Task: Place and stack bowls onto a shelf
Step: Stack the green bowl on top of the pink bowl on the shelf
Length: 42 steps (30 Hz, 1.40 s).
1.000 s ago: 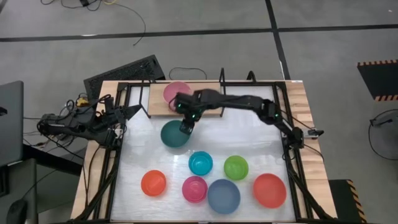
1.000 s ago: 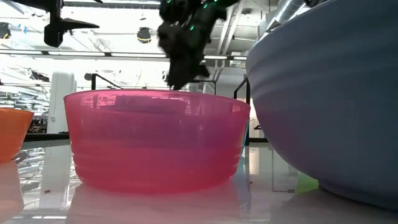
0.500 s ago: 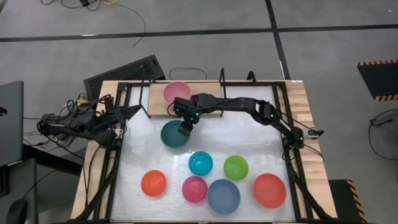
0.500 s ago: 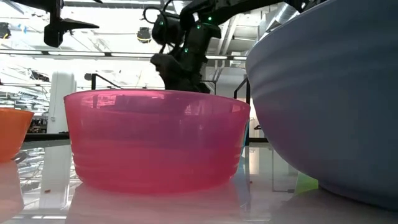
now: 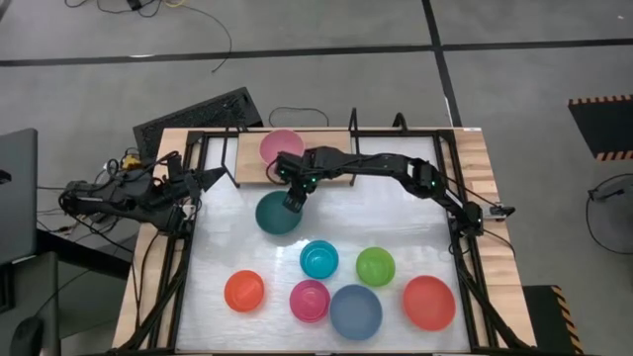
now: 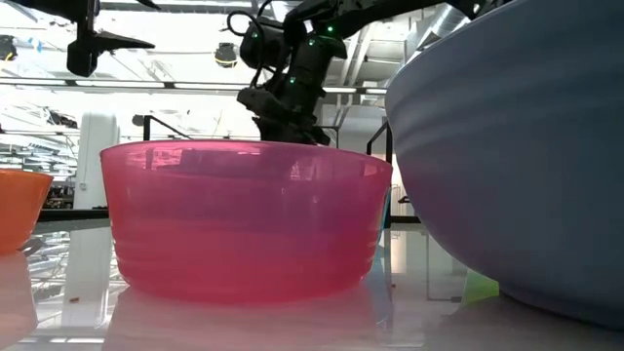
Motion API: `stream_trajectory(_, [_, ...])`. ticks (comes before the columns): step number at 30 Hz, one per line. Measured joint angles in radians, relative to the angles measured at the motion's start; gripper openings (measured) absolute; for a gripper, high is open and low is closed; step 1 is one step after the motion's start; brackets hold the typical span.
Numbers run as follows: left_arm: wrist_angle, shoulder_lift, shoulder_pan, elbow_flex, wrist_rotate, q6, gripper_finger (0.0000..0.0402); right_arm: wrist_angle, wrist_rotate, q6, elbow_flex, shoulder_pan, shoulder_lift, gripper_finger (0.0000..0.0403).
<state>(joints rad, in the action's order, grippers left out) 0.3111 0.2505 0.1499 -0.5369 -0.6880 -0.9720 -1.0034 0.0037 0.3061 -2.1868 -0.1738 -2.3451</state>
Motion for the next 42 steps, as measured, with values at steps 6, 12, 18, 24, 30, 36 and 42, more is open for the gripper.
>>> stream_trajectory(6, [0.005,0.000,0.000,0.000,0.000,-0.001,0.0245,0.002,0.000,0.000,0.000,0.007,0.000,0.0191])
stream_trajectory(12, [0.014,0.000,0.000,0.000,0.000,-0.010,0.0245,0.038,0.001,0.000,0.020,0.011,0.001,0.0187])
stream_trajectory(18, [0.014,0.000,0.000,0.000,0.000,-0.013,0.0245,0.050,-0.002,0.017,0.082,0.010,-0.001,0.0185])
stream_trajectory(24, [0.014,0.000,0.000,0.000,0.000,-0.019,0.0245,0.040,-0.005,0.018,0.082,0.014,-0.001,0.0152])
stream_trajectory(30, [0.014,0.000,0.000,0.000,0.000,-0.020,0.0245,0.019,-0.042,0.006,0.081,0.014,0.003,0.0028])
stream_trajectory(36, [0.014,0.000,0.000,0.000,0.002,-0.020,0.0245,0.011,-0.143,0.014,0.082,0.016,0.019,0.0029])
stream_trajectory(42, [0.014,0.000,0.000,0.000,0.002,-0.020,0.0245,-0.019,-0.215,-0.026,0.011,0.006,0.097,0.0029])
